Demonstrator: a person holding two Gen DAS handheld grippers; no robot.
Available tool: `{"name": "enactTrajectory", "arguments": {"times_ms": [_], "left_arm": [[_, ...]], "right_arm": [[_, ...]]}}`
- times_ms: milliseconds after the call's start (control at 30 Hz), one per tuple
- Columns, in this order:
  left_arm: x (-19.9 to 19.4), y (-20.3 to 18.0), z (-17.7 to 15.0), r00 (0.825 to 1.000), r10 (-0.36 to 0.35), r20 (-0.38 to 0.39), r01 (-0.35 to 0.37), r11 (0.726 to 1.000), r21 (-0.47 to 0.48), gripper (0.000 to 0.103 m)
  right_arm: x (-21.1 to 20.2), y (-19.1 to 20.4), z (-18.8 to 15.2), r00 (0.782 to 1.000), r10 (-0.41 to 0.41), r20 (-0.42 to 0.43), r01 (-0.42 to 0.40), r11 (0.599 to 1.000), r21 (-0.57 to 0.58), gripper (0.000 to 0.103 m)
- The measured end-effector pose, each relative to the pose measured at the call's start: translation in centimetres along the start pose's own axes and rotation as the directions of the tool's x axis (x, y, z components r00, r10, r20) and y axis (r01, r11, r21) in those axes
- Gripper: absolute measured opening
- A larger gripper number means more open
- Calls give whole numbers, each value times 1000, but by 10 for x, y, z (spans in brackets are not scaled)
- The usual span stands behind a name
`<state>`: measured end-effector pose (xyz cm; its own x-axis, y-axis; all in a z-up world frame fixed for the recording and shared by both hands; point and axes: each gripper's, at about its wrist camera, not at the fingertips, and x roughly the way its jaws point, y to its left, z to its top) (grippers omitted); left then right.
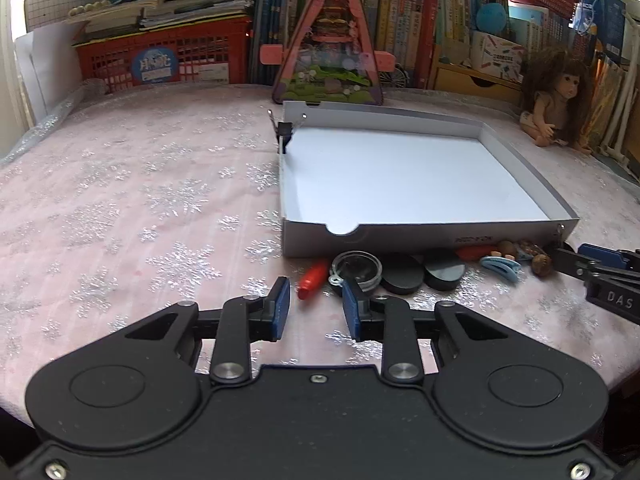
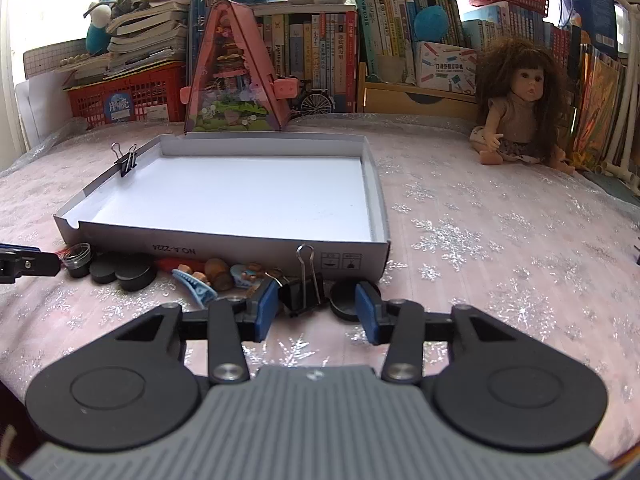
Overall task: Organize rigid objects
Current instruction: 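Grasp the red crayon with the left tool while the right tool grasps the black binder clip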
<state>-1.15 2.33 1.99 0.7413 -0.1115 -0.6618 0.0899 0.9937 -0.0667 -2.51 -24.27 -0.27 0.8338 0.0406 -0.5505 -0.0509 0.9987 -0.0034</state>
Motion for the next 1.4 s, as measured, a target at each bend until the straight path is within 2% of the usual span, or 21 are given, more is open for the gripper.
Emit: {"name": "enactTrajectory", "arguments": {"times_ms": [100, 300, 433, 467, 500, 600, 633, 667, 700, 767, 800, 900, 1100, 1200, 1400], "left_arm": [[2, 5, 0, 1000, 26, 5, -26, 1000, -12, 27], [9, 11, 0, 999, 53, -4, -53, 998, -23, 27], [13, 7, 0, 999, 51, -4, -51, 999, -7, 27], [13, 6, 0, 999, 52, -3, -52, 999, -3, 27], [14, 6, 0, 999, 54, -1, -54, 999, 1, 27], [17, 5, 0, 998, 61, -4, -61, 998, 1, 27], [18, 6, 0, 998, 62, -5, -62, 998, -4, 27], [19, 7, 0, 998, 61, -5, -61, 998, -9, 27], [19, 7, 0, 998, 60, -4, -60, 998, -11, 26], [19, 6, -1, 998, 58, 3, -58, 998, -3, 8], [18, 6, -2, 999, 47, 4, -47, 999, -2, 7], [16, 5, -3, 1000, 13, 0, -13, 1000, 2, 6], [13, 11, -2, 997, 76, 19, -76, 997, -11, 7], [13, 15, -1, 999, 50, 8, -49, 998, -32, 9], [17, 1, 1, 999, 45, 16, -45, 999, 6, 15]], "right_arm": [[2, -2, -1, 1000, -12, -7, 12, 1000, -21, 41], [8, -8, 0, 999, -28, -19, 27, 999, -42, 39], [13, -7, 2, 1000, -21, -8, 20, 994, -111, 44], [15, -6, 2, 1000, -17, -1, 17, 990, -137, 51], [16, -6, 3, 1000, -10, 6, 11, 986, -165, 54], [25, -11, 7, 1000, 13, -19, -16, 979, -203, 54], [28, -15, 8, 999, 29, -37, -36, 980, -195, 53], [30, -19, 8, 998, 50, -48, -58, 983, -175, 37], [30, -21, 9, 996, 65, -56, -73, 985, -157, 37], [27, -22, 9, 995, 84, -60, -91, 988, -128, 37], [25, -22, 9, 993, 103, -60, -109, 988, -114, 37], [18, -16, 7, 985, 160, -58, -165, 982, -98, 37], [11, -1, 8, 982, 186, -30, -188, 975, -117, 37], [11, 5, 8, 979, 202, -33, -205, 971, -125, 37], [11, 12, 7, 974, 223, -37, -226, 964, -138, 36]]}}
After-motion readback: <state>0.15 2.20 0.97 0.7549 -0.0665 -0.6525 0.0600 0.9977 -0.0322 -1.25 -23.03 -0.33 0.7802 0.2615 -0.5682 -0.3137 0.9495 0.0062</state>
